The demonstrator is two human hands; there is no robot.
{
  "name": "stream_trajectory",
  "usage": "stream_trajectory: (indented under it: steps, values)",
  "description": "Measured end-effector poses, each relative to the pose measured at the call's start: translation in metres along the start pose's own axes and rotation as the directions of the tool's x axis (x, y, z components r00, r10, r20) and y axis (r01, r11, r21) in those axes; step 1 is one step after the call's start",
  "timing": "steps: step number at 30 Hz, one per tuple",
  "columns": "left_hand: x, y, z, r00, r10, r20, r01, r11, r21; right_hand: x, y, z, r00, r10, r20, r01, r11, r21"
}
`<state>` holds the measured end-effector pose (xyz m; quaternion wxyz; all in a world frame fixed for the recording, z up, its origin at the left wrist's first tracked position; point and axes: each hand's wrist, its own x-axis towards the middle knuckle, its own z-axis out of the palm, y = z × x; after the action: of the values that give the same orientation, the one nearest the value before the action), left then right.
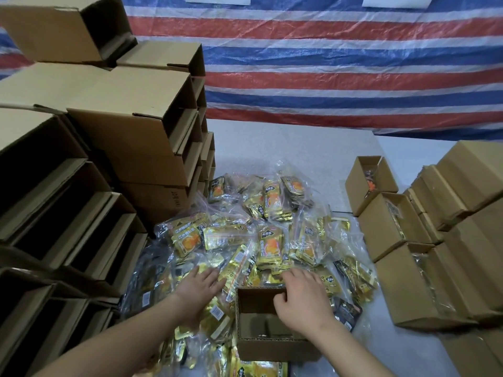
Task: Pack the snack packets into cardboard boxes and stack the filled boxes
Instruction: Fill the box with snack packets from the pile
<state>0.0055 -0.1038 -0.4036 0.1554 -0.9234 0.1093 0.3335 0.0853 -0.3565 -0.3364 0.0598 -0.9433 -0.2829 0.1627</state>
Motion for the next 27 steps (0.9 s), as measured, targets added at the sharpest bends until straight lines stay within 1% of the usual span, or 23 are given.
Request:
stream_trajectory:
  steps: [2, 5, 11, 13, 14, 16, 19, 21, 23, 24, 25, 27]
  values:
    - [-0.002, -0.002, 0.004, 0.999, -0.038, -0.024, 0.038, 0.999, -0.001, 0.001, -0.001, -0.001, 1.000, 0.001, -0.015, -0.001, 1.000, 0.019]
    - [-0.004, -0.005, 0.011, 0.990, -0.077, -0.121, 0.074, 0.997, -0.030, 0.001, -0.002, -0.001, 1.000, -0.005, -0.027, 0.006, 0.999, 0.040]
    - [-0.009, -0.009, 0.010, 0.965, -0.134, -0.227, 0.151, 0.987, 0.061, 0.001, -0.004, -0.003, 1.000, 0.004, -0.030, -0.001, 0.997, 0.078]
    - [-0.014, -0.012, 0.010, 0.953, -0.161, -0.255, 0.173, 0.985, 0.024, 0.002, -0.004, -0.003, 0.999, 0.012, -0.034, -0.008, 0.995, 0.096]
    - [-0.016, -0.014, 0.010, 0.943, -0.188, -0.274, 0.186, 0.982, -0.032, 0.002, -0.004, -0.003, 0.999, 0.016, -0.036, -0.012, 0.994, 0.109]
    - [-0.023, -0.020, 0.006, 0.906, -0.276, -0.322, 0.207, 0.950, -0.234, 0.003, -0.004, -0.005, 0.998, 0.031, -0.051, -0.023, 0.986, 0.163]
    - [-0.036, -0.030, -0.022, 0.799, -0.454, -0.395, 0.198, 0.818, -0.541, 0.005, -0.006, -0.014, 0.987, 0.083, -0.136, -0.033, 0.940, 0.339]
    - [-0.046, -0.036, -0.051, 0.692, -0.598, -0.405, 0.168, 0.679, -0.715, 0.006, -0.011, -0.025, 0.972, 0.140, -0.187, -0.024, 0.857, 0.515]
    - [-0.055, -0.036, -0.083, 0.589, -0.718, -0.370, 0.083, 0.510, -0.856, 0.007, -0.021, -0.041, 0.966, 0.174, -0.190, 0.008, 0.716, 0.698]
    - [-0.058, -0.034, -0.099, 0.556, -0.754, -0.350, 0.021, 0.434, -0.901, 0.008, -0.026, -0.049, 0.969, 0.181, -0.168, 0.016, 0.630, 0.776]
    - [-0.061, -0.030, -0.115, 0.532, -0.774, -0.344, -0.035, 0.386, -0.922, 0.007, -0.033, -0.058, 0.976, 0.179, -0.127, 0.010, 0.541, 0.841]
    - [-0.064, -0.018, -0.146, 0.487, -0.790, -0.374, -0.127, 0.360, -0.924, 0.006, -0.046, -0.073, 0.992, 0.121, -0.027, -0.015, 0.332, 0.943]
